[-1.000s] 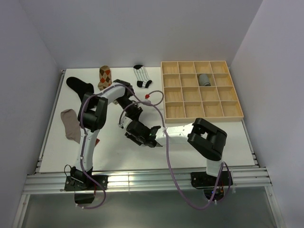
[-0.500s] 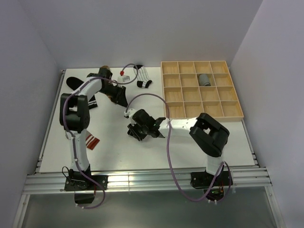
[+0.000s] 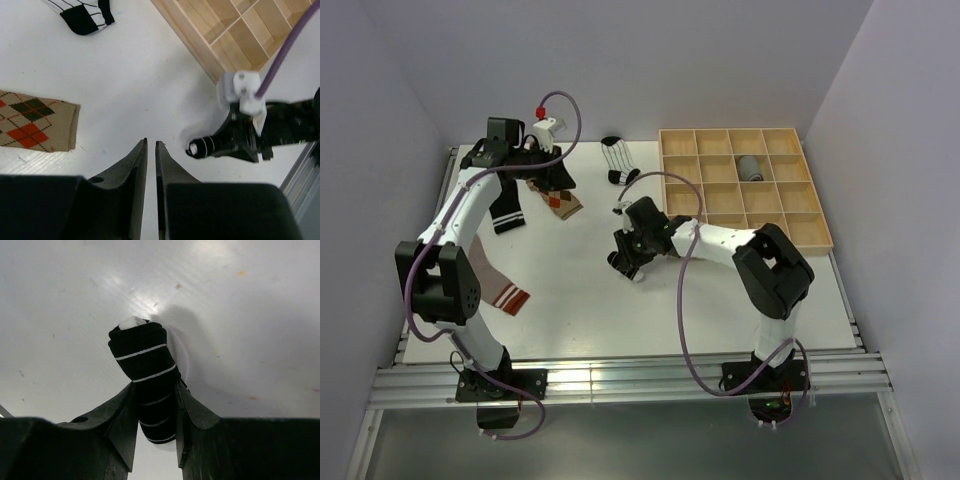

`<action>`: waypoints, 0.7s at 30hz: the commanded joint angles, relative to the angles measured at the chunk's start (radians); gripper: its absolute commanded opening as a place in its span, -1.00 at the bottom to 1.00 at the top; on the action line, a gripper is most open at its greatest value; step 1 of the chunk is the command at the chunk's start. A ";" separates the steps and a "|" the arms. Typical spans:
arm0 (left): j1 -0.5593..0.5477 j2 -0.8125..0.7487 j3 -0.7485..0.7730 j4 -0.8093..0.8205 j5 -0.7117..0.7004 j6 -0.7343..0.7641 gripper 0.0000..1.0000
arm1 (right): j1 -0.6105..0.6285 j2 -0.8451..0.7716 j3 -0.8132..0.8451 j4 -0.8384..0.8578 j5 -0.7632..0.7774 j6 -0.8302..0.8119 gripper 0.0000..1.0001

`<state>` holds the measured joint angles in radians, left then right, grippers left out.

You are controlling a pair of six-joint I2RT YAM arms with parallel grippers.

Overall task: Roll the socks
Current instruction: Pick up the sock at the center of the board, then place the sock in the storage box.

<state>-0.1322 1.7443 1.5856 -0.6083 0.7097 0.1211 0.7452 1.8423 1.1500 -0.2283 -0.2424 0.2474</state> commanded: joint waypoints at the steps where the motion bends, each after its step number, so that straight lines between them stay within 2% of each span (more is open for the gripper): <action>1: 0.000 -0.054 -0.033 0.010 -0.006 -0.011 -0.65 | -0.062 -0.067 0.117 -0.089 -0.018 0.029 -1.00; 6: 0.000 -0.092 -0.038 -0.028 -0.018 0.018 -0.65 | -0.213 -0.101 0.273 -0.172 -0.017 0.027 -1.00; 11: 0.000 -0.134 -0.041 -0.039 -0.006 0.020 -0.65 | -0.352 -0.083 0.404 -0.246 0.095 -0.005 -1.00; 12: 0.000 -0.140 -0.042 -0.038 -0.003 0.018 -0.64 | -0.397 -0.066 0.446 -0.258 0.165 -0.013 -1.00; 14: 0.000 -0.157 -0.042 -0.042 0.000 0.025 -0.64 | -0.443 -0.046 0.484 -0.278 0.207 -0.033 -1.00; 15: 0.000 -0.161 -0.041 -0.042 -0.001 0.025 -0.63 | -0.486 -0.022 0.529 -0.289 0.289 -0.037 -1.00; 18: 0.000 -0.172 -0.038 -0.042 0.002 0.025 -0.62 | -0.529 0.040 0.624 -0.312 0.415 -0.072 -1.00; 19: 0.000 -0.175 -0.036 -0.044 0.004 0.025 -0.61 | -0.541 0.060 0.652 -0.315 0.516 -0.101 -1.00; 21: 0.000 -0.172 -0.032 -0.044 0.005 0.025 -0.61 | -0.544 0.128 0.741 -0.336 0.610 -0.158 -1.00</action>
<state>-0.1322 1.5990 1.5372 -0.6521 0.7021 0.1371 0.1970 1.8877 1.7702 -0.5133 0.1341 0.1852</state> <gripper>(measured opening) 0.192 0.356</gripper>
